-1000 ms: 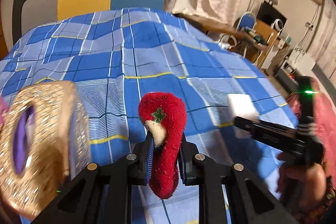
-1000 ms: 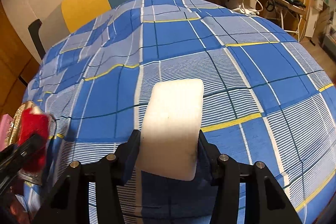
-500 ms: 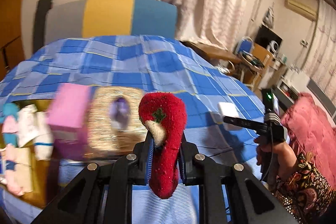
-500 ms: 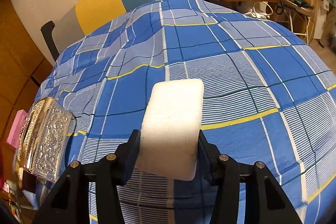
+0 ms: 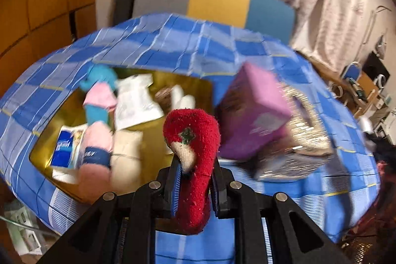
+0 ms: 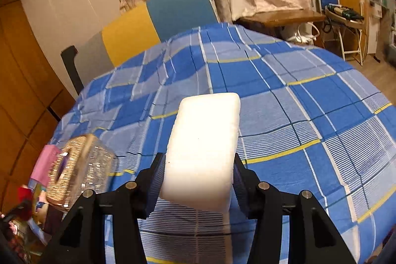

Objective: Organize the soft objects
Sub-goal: 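Carry the red item with left tool into the tray while right tool carries the sponge, then lower the white sponge with the right tool into the tray and open it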

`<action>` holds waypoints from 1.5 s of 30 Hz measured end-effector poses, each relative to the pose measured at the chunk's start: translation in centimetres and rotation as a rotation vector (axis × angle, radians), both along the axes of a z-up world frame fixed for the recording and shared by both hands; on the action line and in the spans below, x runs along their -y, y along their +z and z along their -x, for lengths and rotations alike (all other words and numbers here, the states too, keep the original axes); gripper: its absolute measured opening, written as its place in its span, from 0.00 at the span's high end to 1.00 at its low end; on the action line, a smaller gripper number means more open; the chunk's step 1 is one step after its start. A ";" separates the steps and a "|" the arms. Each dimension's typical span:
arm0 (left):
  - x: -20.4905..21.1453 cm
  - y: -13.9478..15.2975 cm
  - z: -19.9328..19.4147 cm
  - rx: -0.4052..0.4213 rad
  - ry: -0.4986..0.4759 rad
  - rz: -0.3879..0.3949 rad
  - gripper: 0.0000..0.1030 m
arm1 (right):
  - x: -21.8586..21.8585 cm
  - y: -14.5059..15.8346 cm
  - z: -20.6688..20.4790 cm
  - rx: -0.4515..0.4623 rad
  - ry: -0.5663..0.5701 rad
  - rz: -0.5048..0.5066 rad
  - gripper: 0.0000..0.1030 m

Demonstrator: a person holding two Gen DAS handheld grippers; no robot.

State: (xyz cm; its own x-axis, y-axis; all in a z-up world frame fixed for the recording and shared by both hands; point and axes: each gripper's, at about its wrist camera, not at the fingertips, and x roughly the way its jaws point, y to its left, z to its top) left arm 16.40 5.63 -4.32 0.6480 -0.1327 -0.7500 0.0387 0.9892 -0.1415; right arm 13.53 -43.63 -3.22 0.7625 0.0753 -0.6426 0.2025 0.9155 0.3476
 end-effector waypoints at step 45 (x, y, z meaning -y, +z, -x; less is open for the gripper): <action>-11.4 -2.5 6.1 -0.035 0.188 -0.020 0.58 | -48.2 0.4 -9.1 -0.097 0.735 0.079 0.48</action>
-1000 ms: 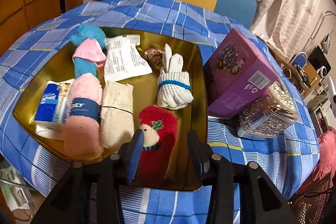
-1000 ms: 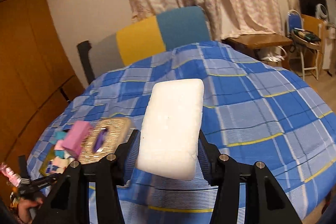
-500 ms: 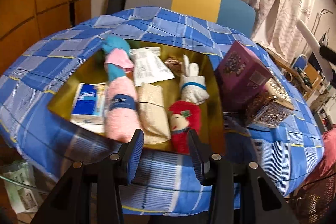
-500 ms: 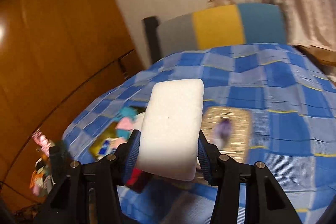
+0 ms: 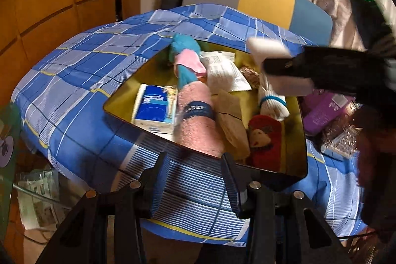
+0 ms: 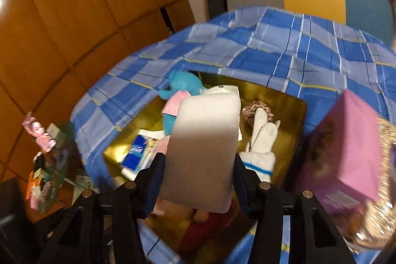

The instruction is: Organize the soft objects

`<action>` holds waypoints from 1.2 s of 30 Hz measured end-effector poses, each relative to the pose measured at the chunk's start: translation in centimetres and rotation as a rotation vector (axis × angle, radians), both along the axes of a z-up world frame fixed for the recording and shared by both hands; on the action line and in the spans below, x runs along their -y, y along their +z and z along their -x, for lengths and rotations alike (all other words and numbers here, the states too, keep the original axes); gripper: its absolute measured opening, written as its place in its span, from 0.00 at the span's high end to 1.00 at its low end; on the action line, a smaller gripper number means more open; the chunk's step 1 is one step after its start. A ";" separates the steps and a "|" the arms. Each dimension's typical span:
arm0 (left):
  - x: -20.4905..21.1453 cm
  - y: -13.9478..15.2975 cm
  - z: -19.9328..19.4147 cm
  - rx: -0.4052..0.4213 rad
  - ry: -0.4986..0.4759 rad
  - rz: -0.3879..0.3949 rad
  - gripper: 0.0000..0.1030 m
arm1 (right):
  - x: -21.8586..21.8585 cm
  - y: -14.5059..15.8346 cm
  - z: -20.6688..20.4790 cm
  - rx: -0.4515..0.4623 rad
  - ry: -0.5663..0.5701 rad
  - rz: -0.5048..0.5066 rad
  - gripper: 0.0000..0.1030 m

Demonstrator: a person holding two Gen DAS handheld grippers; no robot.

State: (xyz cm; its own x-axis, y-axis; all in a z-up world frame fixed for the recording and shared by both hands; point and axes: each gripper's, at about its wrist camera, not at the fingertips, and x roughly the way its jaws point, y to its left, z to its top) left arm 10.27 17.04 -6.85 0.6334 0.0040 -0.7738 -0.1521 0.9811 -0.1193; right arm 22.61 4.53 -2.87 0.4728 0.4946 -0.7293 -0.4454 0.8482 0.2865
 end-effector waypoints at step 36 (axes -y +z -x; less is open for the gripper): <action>2.1 3.0 2.0 0.033 0.072 -0.200 0.58 | 2.6 1.4 5.6 0.053 -0.151 0.066 0.11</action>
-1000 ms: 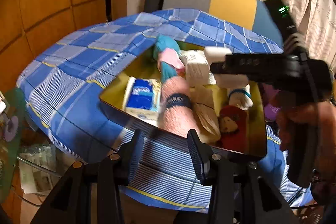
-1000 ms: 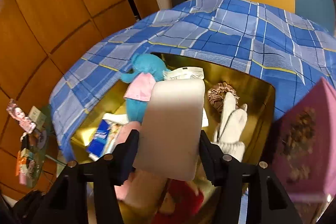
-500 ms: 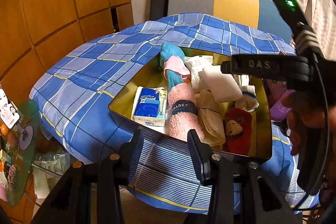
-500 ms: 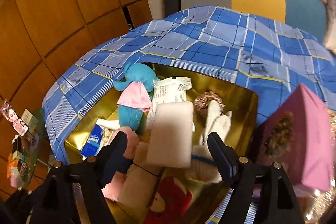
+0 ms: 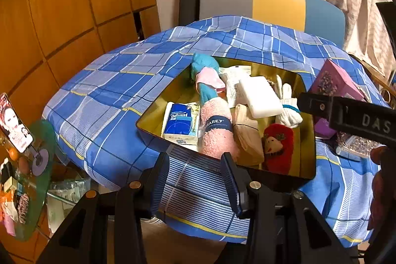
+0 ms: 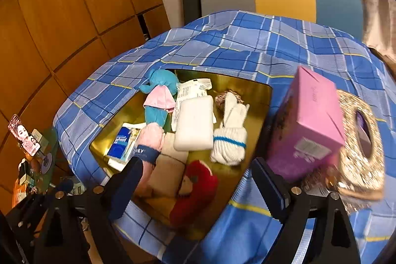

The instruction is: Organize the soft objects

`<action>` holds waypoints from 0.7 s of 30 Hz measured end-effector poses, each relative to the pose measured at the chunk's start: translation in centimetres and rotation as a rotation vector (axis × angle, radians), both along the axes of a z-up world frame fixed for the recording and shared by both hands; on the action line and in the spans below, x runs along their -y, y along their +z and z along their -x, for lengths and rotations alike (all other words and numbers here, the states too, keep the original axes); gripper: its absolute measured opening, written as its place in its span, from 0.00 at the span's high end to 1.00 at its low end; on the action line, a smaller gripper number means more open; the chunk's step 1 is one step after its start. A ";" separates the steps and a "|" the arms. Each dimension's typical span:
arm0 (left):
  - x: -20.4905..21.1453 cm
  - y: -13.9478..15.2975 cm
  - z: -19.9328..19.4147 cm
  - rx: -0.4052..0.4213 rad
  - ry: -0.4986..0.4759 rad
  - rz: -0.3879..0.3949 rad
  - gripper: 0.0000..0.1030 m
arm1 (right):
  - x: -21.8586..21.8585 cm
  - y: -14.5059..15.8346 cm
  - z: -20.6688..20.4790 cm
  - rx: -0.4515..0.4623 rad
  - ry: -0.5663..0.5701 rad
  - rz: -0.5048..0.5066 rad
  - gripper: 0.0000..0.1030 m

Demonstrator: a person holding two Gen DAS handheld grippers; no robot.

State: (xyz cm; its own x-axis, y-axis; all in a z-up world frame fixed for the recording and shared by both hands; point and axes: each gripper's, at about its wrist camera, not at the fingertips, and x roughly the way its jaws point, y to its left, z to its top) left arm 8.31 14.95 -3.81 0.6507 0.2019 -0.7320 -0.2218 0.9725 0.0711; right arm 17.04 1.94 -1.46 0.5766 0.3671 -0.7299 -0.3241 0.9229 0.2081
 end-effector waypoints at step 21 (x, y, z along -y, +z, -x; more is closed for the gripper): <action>3.8 3.5 4.2 0.047 -0.114 0.015 0.58 | 5.5 2.2 9.8 0.072 -0.295 0.102 0.00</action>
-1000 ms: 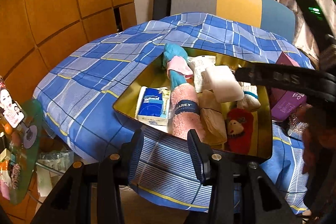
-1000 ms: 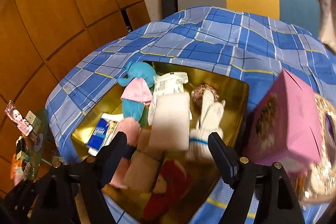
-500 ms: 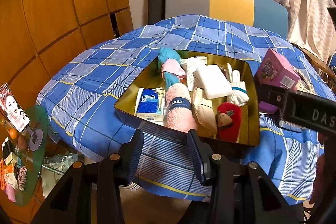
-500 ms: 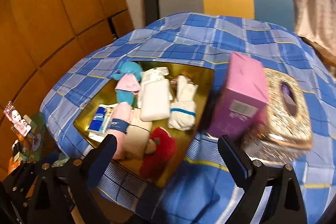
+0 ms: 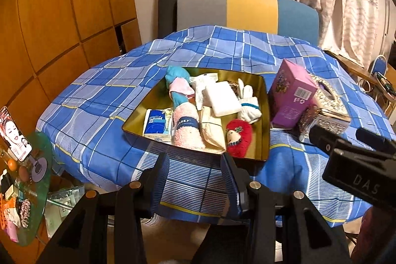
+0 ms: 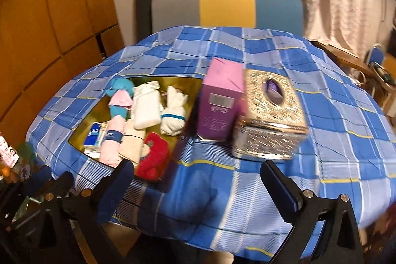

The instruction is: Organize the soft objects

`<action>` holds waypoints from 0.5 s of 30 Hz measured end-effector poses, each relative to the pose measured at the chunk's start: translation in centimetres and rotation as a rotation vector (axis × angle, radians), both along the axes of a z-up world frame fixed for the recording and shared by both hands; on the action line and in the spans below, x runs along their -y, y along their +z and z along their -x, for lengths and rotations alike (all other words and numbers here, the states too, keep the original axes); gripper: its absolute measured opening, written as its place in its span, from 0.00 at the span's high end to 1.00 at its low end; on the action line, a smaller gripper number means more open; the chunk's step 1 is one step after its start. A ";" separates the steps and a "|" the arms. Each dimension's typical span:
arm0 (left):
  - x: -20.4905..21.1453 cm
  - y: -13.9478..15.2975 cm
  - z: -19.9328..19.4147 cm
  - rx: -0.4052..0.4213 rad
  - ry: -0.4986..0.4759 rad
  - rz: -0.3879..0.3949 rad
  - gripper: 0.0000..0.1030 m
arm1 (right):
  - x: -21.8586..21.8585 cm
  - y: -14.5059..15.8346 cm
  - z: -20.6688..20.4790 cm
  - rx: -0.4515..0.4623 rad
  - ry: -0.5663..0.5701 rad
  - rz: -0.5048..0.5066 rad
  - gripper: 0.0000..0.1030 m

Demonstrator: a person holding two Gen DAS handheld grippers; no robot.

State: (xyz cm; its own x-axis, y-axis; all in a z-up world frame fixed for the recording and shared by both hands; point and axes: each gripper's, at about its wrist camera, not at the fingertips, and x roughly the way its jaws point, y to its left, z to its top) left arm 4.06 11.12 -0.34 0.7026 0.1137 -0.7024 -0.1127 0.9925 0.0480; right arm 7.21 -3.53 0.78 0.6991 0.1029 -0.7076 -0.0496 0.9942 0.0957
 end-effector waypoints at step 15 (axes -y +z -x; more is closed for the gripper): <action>1.3 1.4 1.6 0.032 -0.045 0.008 0.58 | 1.6 -0.4 3.5 -0.015 -0.076 0.028 0.00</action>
State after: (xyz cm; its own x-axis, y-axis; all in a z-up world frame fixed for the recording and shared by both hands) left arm 2.46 9.83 1.02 0.7291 0.0760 -0.6801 -0.0697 0.9969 0.0367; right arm 3.71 -5.08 0.34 0.6932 0.0302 -0.7201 0.0273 0.9973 0.0681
